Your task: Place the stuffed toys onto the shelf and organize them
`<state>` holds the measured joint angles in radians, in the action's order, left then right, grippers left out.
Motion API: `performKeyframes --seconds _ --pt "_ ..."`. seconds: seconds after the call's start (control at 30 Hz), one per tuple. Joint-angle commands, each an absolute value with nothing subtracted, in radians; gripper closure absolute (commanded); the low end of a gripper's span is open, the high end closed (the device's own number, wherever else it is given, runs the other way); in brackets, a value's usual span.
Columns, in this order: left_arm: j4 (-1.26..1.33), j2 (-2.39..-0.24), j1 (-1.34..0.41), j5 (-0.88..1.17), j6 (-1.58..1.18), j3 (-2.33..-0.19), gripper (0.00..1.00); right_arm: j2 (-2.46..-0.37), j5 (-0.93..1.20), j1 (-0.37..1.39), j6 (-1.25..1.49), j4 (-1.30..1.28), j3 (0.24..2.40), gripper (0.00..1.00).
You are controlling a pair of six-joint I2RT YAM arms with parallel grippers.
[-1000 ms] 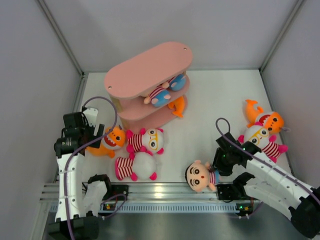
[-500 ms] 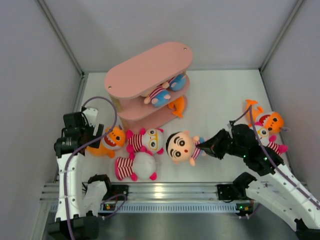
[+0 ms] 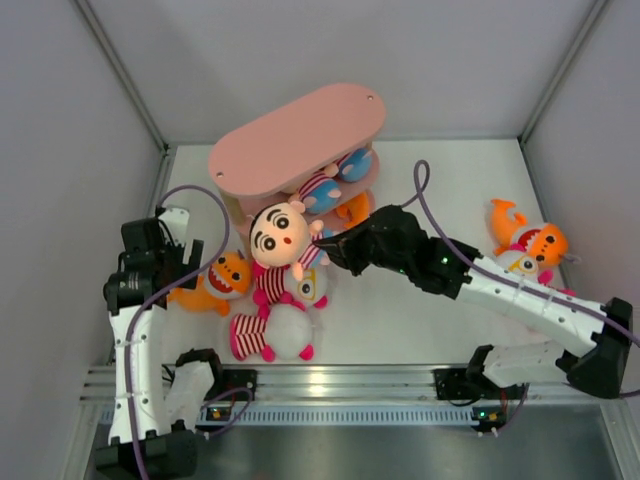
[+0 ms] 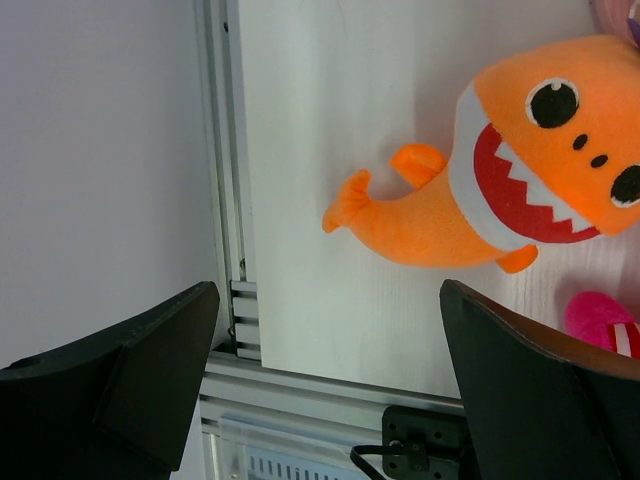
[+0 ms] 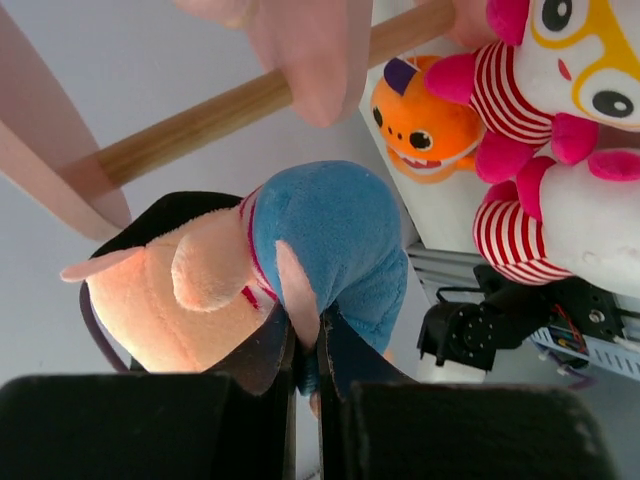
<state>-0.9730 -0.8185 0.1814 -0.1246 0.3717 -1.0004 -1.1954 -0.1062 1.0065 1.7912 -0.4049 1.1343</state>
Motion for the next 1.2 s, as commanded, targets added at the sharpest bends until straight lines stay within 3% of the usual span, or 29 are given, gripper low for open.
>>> performKeyframes --seconds 0.0,0.43,0.57,1.17 --pt "-0.954 -0.801 0.178 -0.158 0.379 -1.039 0.02 -1.250 -0.216 1.028 1.861 -0.393 1.259 1.00" --pt "-0.954 -0.825 0.172 -0.130 0.367 -1.025 0.02 -1.405 -0.267 1.035 1.997 -0.459 1.328 1.00" --pt "-0.956 -0.821 0.170 -0.133 0.371 -1.022 0.02 -1.428 -0.268 1.042 2.048 -0.377 1.305 1.00" --pt "-0.966 -0.811 0.135 -0.204 0.393 -1.026 0.02 -1.630 -0.362 1.035 2.189 -0.385 1.503 1.00"
